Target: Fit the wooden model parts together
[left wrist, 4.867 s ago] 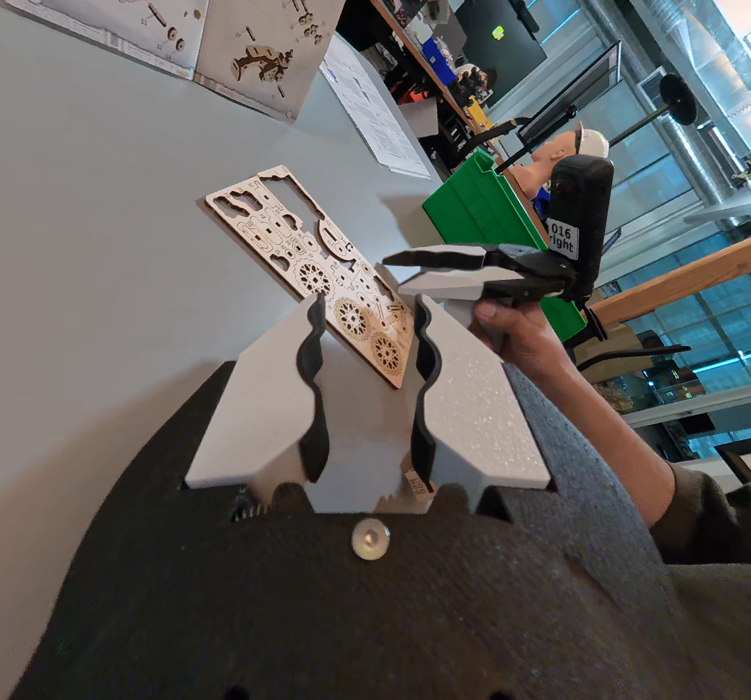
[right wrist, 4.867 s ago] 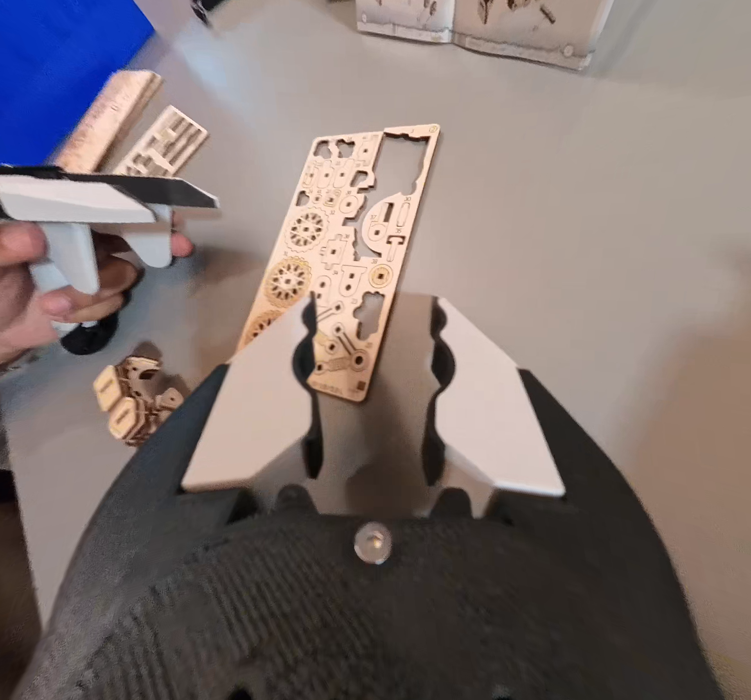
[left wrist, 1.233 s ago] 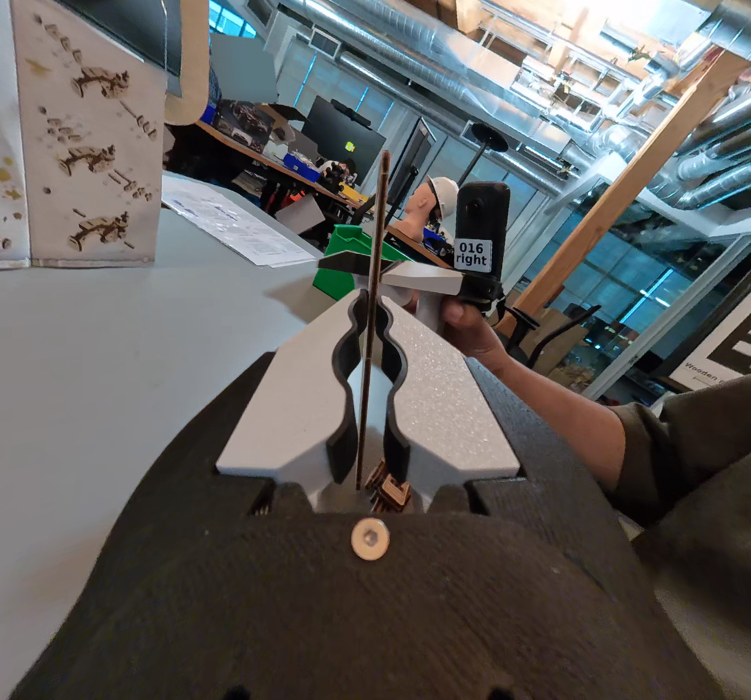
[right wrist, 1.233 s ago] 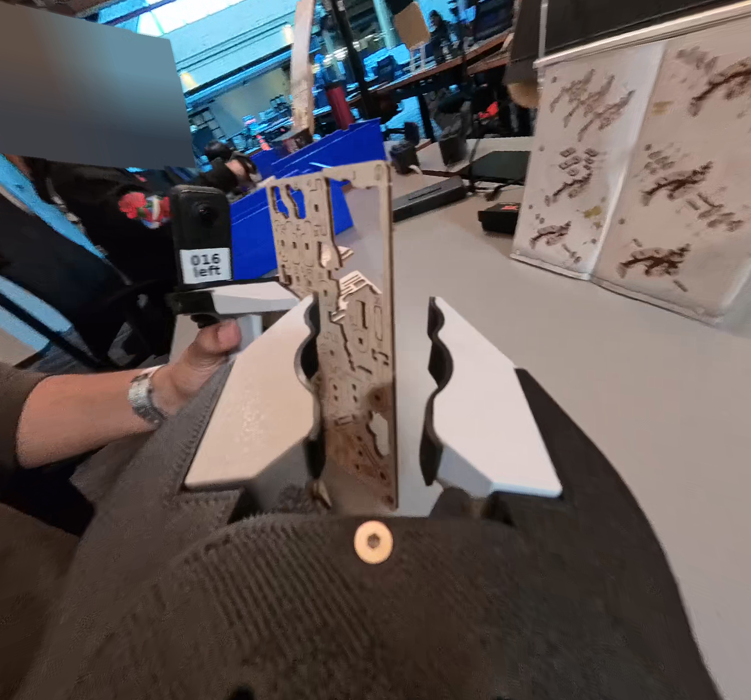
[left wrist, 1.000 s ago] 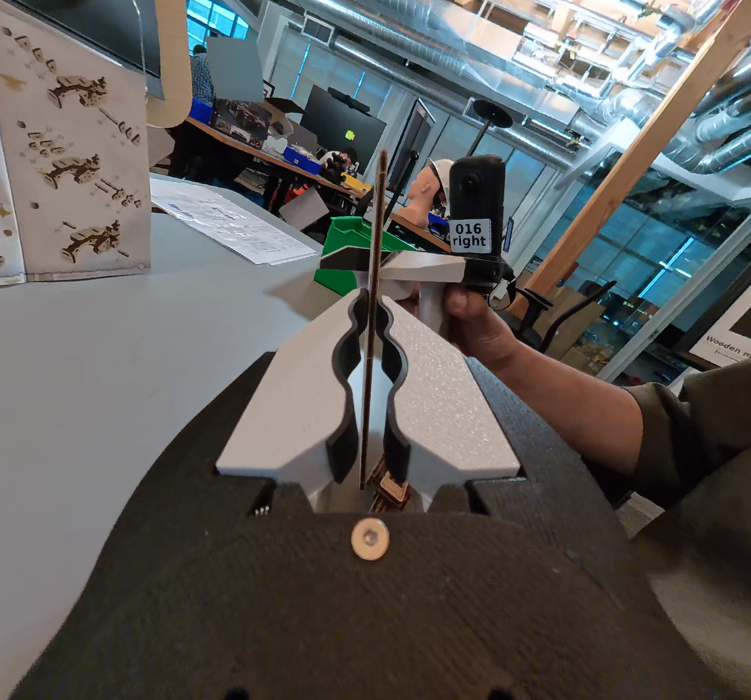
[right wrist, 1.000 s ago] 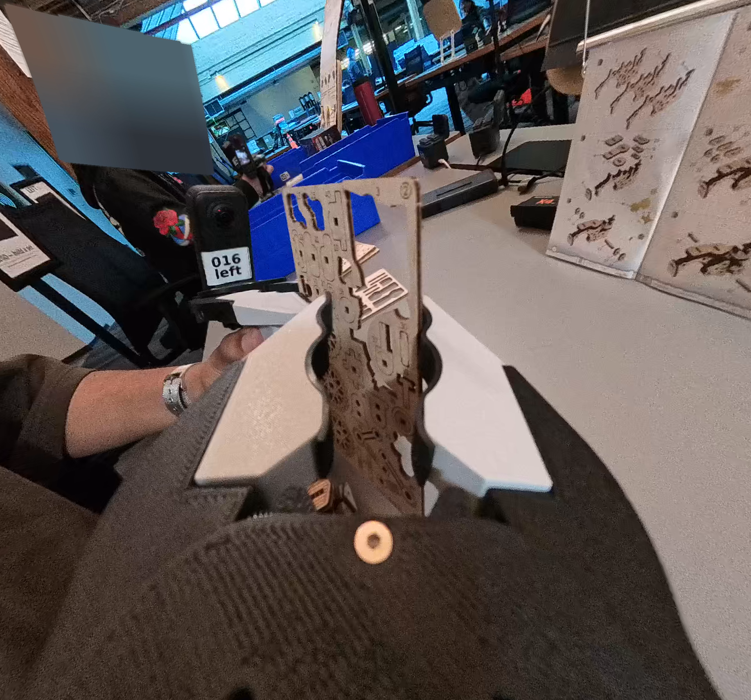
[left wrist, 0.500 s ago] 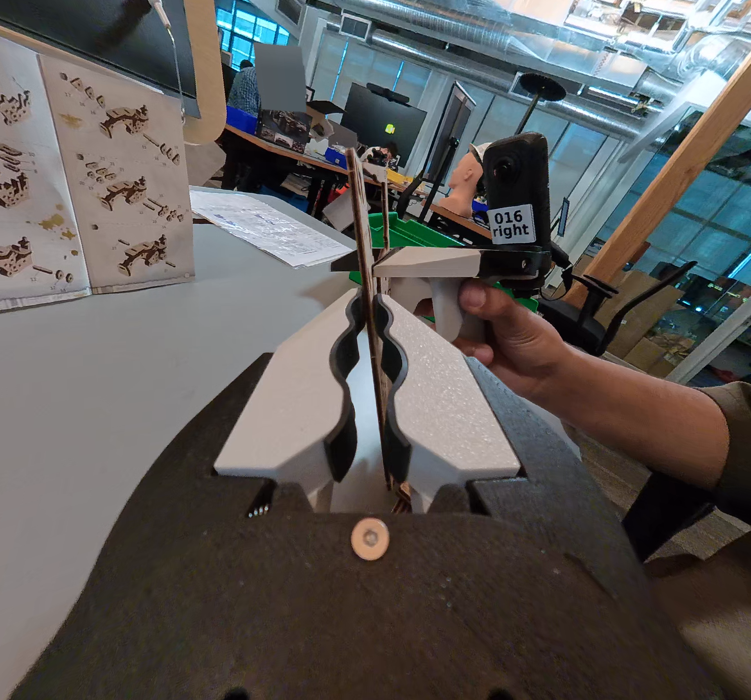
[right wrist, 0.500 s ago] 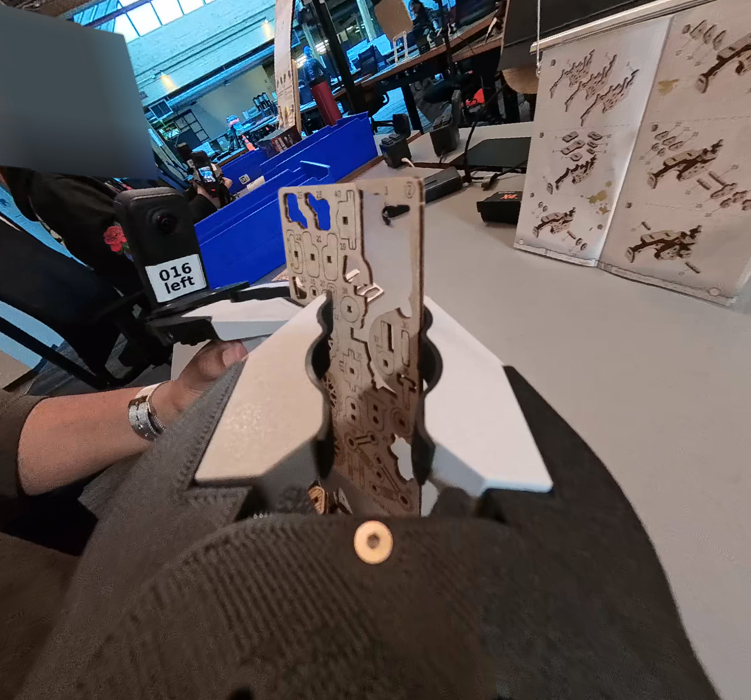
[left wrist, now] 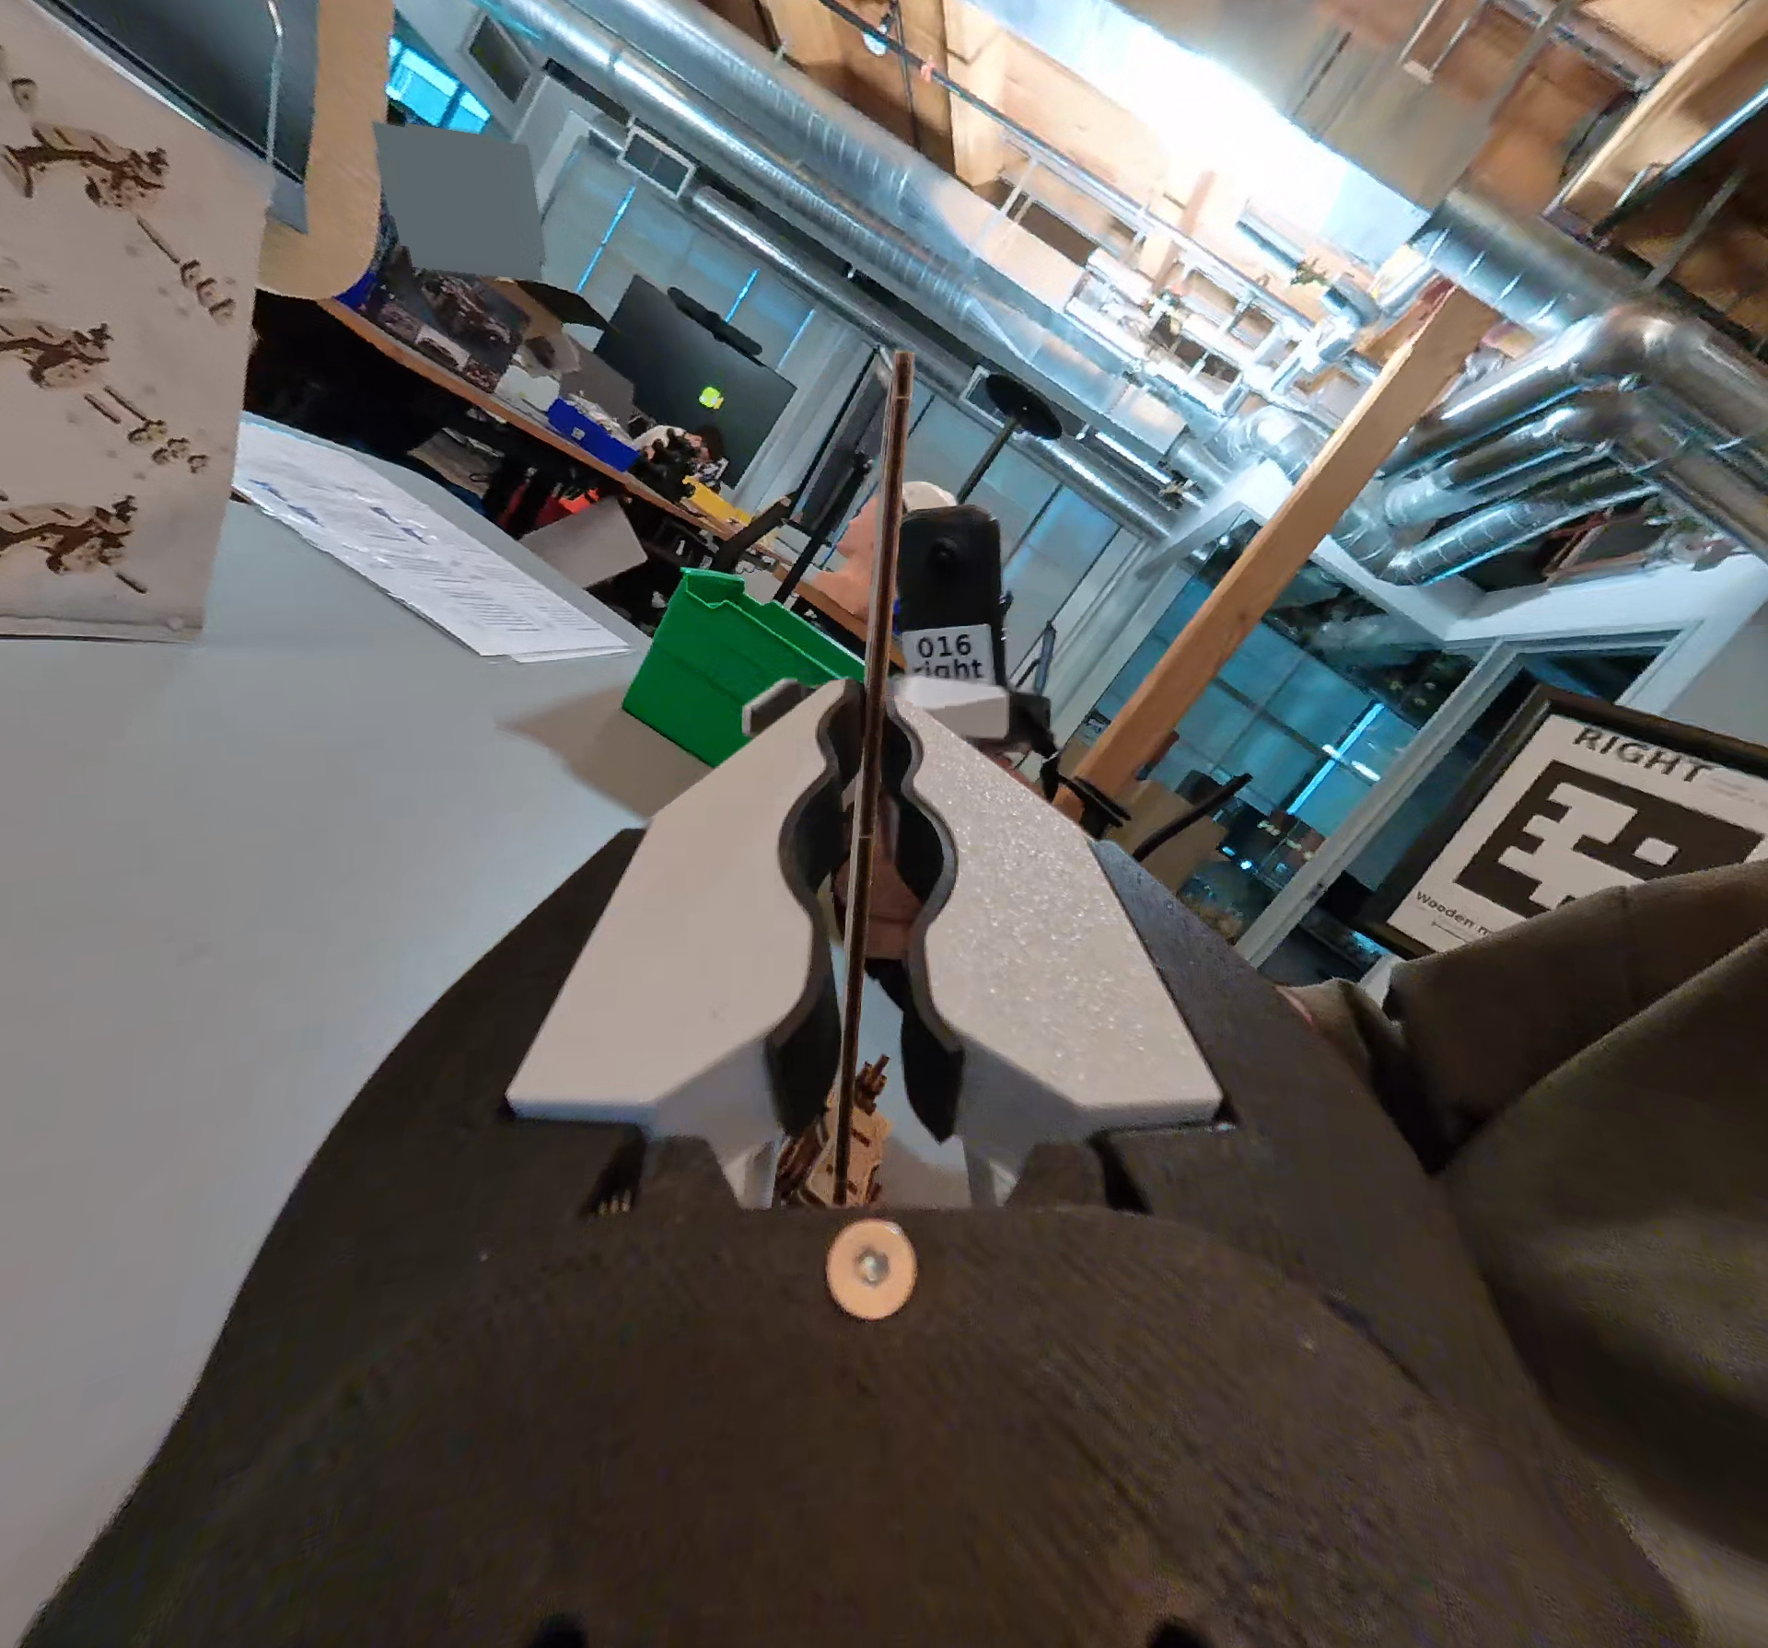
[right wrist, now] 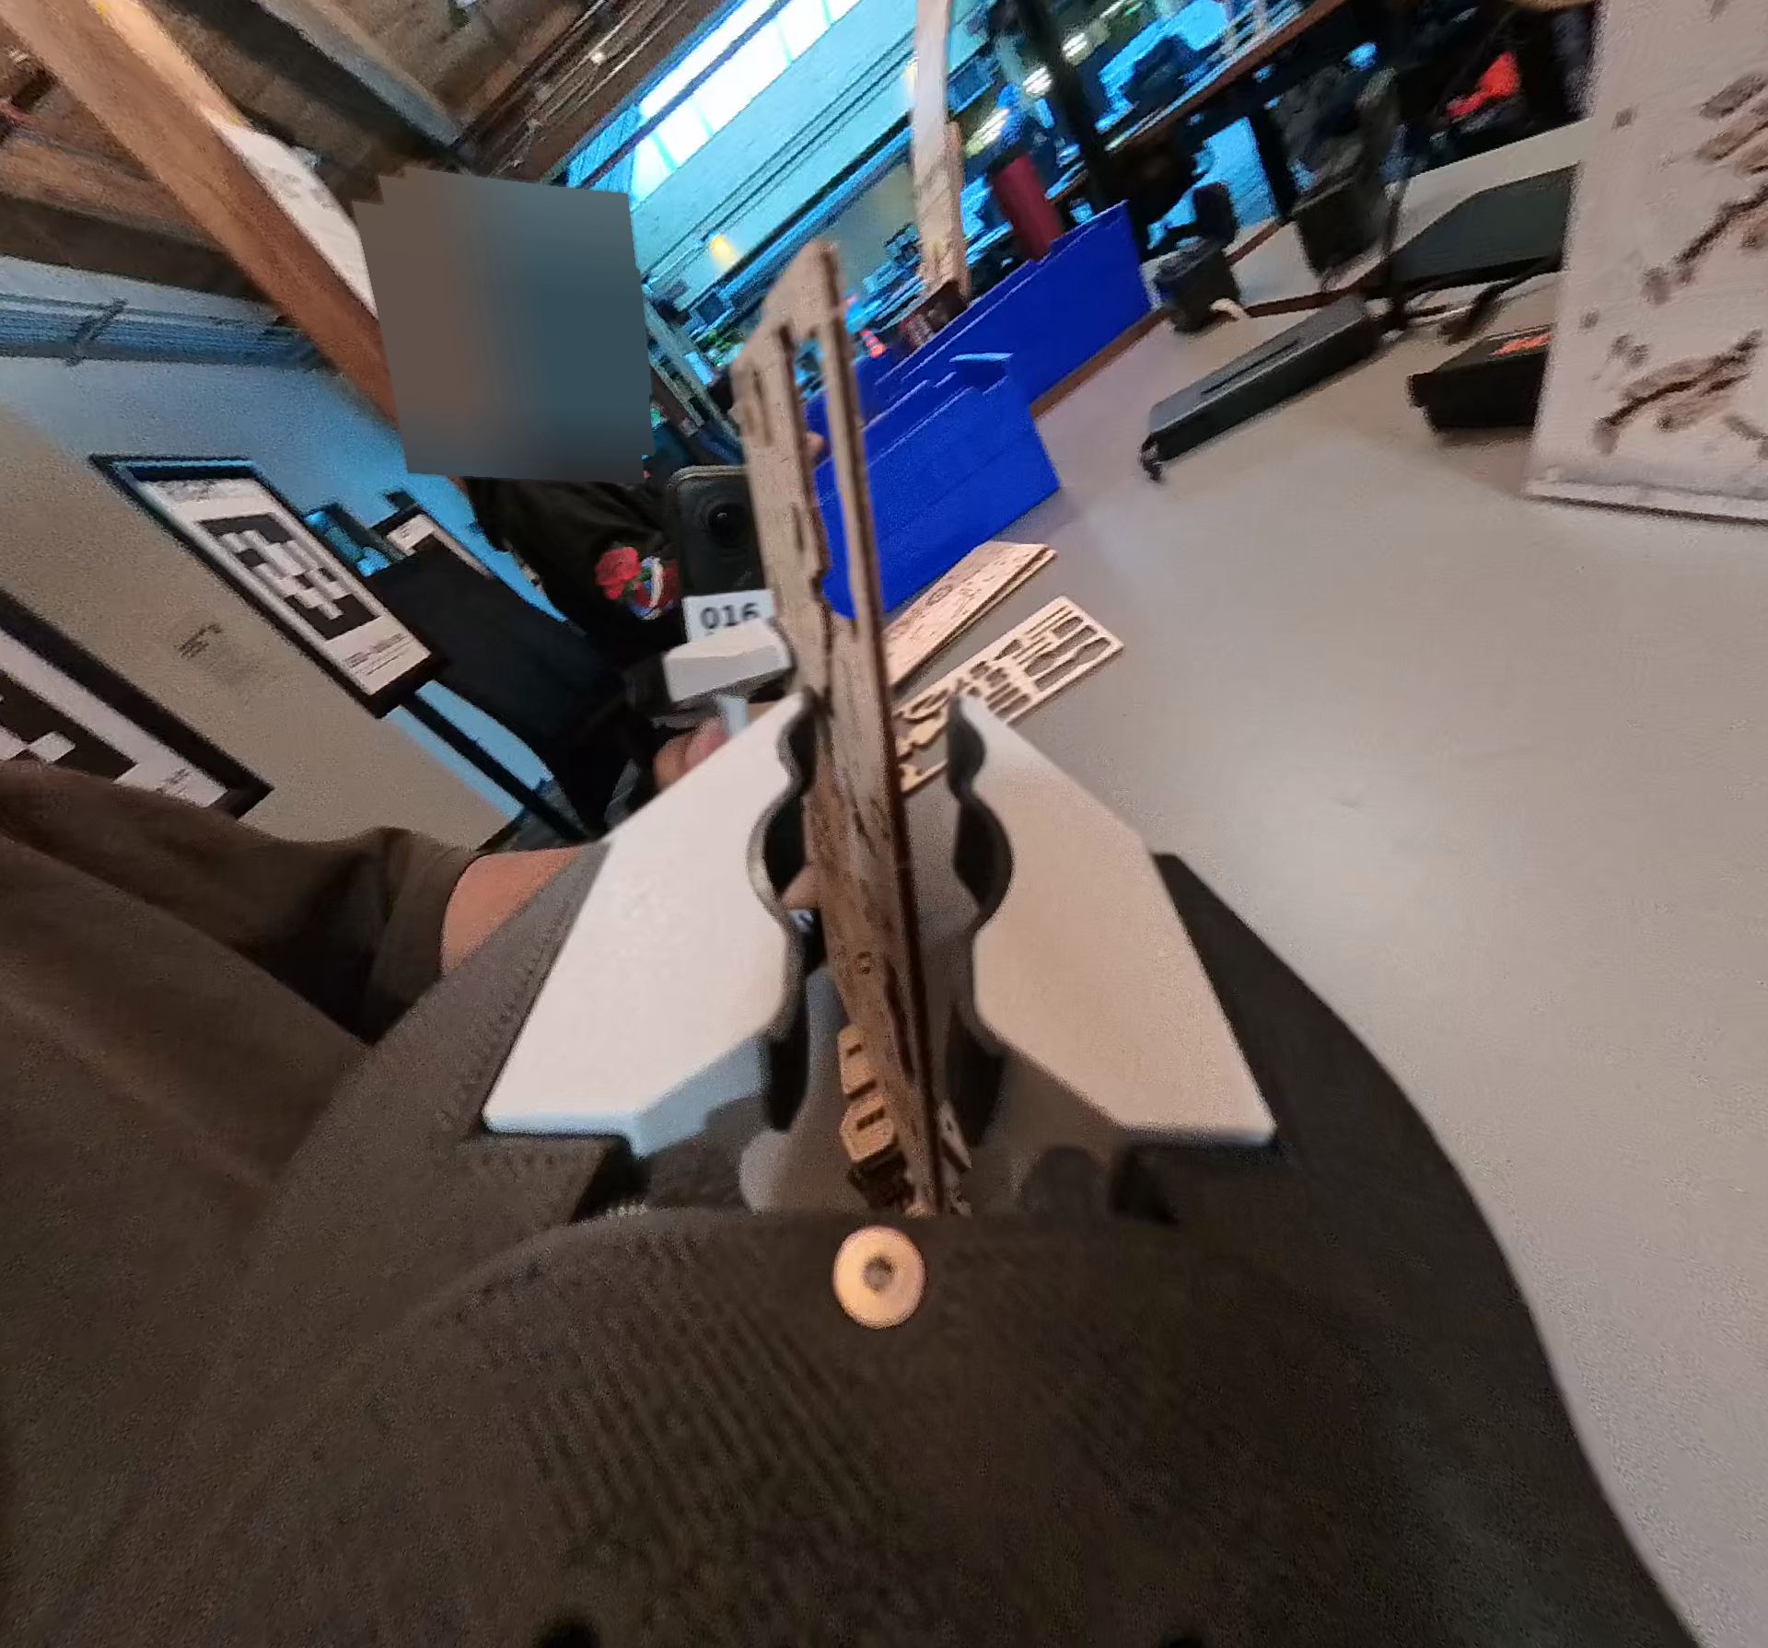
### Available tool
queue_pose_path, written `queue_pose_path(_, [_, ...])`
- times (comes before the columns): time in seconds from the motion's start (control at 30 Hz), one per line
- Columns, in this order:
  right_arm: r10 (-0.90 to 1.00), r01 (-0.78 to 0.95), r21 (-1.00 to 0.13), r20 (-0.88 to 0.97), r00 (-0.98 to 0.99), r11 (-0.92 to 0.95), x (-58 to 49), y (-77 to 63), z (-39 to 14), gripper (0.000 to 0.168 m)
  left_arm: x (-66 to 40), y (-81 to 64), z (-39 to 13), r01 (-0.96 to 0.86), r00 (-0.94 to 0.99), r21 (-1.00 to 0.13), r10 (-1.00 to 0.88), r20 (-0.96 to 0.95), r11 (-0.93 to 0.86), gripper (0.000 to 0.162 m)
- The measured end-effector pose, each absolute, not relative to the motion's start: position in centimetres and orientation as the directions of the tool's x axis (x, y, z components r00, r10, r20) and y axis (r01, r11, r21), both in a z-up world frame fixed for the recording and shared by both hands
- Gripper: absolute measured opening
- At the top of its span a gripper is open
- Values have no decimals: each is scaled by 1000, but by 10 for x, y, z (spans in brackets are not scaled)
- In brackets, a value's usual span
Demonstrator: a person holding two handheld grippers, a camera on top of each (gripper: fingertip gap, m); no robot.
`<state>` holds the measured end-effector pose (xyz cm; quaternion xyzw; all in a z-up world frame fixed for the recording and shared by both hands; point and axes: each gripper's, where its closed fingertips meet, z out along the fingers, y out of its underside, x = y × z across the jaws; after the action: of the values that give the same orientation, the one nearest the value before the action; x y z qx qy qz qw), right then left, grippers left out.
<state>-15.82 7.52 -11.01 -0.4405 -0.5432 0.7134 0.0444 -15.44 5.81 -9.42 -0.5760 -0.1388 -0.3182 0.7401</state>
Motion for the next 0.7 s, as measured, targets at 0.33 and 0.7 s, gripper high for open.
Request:
queue_pose_path(0.33, [589, 400, -872, -486, -646, -281, -151, 65, -114, 1, -162, 61, -105, 667, 729, -741, -279, 625, 82, 17])
queue_pose_path(0.7, [677, 414, -897, -403, -616, -156, -151, 60, -126, 2, -163, 65, -116, 567, 817, -824, -150, 557, 26, 18])
